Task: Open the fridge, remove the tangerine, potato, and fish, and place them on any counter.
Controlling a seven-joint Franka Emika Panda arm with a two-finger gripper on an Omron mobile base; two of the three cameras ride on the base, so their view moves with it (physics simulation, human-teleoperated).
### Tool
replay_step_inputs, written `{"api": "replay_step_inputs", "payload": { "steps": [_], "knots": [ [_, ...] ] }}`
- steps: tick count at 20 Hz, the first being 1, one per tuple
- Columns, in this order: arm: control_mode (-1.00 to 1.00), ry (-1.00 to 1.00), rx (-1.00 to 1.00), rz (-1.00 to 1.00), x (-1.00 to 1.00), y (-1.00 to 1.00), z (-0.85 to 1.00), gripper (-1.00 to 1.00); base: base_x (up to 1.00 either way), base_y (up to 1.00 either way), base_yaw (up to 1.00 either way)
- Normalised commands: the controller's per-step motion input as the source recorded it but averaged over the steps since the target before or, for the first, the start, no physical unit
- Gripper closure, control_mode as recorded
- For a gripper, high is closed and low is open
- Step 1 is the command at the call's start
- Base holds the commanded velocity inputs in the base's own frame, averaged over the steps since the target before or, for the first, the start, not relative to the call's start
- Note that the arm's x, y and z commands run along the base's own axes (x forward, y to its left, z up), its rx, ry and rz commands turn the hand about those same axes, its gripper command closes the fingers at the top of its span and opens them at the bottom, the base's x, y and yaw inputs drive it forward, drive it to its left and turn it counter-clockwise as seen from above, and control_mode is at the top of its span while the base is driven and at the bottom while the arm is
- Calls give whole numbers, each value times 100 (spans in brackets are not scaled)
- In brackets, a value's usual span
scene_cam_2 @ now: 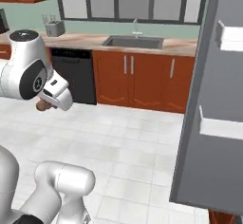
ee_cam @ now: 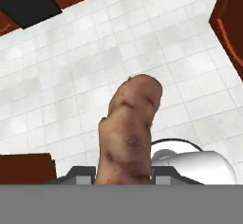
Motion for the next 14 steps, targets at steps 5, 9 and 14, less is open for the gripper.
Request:
{"api": "replay_step_inputs", "payload": {
  "steps": [5,9,14],
  "knots": [
    [100,0,0,0,0,0,0,100,-3,0,100],
    [100,0,0,0,0,0,0,100,-7,0,100],
    [100,0,0,0,0,0,0,100,8,0,98]
  ]
}}
